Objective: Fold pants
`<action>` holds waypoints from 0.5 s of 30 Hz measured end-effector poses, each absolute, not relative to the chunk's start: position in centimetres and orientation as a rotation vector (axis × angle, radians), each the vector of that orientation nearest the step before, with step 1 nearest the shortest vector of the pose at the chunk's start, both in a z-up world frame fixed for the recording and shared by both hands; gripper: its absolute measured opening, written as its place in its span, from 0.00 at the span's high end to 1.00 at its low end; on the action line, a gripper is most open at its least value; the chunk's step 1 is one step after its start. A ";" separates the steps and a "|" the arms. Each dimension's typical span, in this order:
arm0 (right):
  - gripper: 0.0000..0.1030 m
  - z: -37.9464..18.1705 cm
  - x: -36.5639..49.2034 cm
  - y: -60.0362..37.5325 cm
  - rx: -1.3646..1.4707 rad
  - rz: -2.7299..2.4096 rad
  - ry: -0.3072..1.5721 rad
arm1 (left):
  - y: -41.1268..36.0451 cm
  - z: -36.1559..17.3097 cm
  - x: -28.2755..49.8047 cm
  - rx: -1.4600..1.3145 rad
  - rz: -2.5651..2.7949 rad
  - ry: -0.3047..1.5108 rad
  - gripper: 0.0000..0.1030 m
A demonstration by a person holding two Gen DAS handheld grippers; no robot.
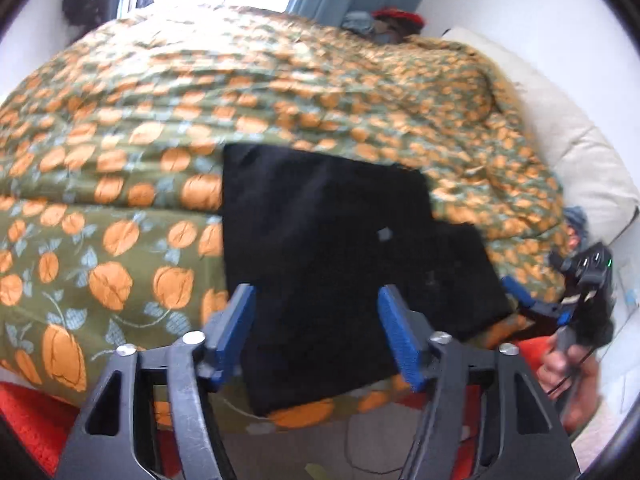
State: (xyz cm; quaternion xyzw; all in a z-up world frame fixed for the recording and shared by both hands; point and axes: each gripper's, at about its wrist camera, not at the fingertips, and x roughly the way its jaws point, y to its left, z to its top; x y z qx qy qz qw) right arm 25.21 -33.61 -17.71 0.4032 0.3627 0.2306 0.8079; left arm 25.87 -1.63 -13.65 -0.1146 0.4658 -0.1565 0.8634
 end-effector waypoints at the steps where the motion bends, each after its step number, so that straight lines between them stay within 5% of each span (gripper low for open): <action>1: 0.09 -18.1 26.1 -33.4 0.876 0.488 0.814 | -2.0 -14.7 26.2 -0.225 -0.327 1.002 0.46; 8: 0.12 -21.2 32.4 -31.3 0.763 0.472 1.086 | -5.1 -17.9 27.1 -0.112 -0.333 1.048 0.32; 15: 0.18 -22.3 36.7 -27.3 0.492 0.588 1.252 | -5.1 -18.3 27.4 -0.121 -0.339 1.047 0.32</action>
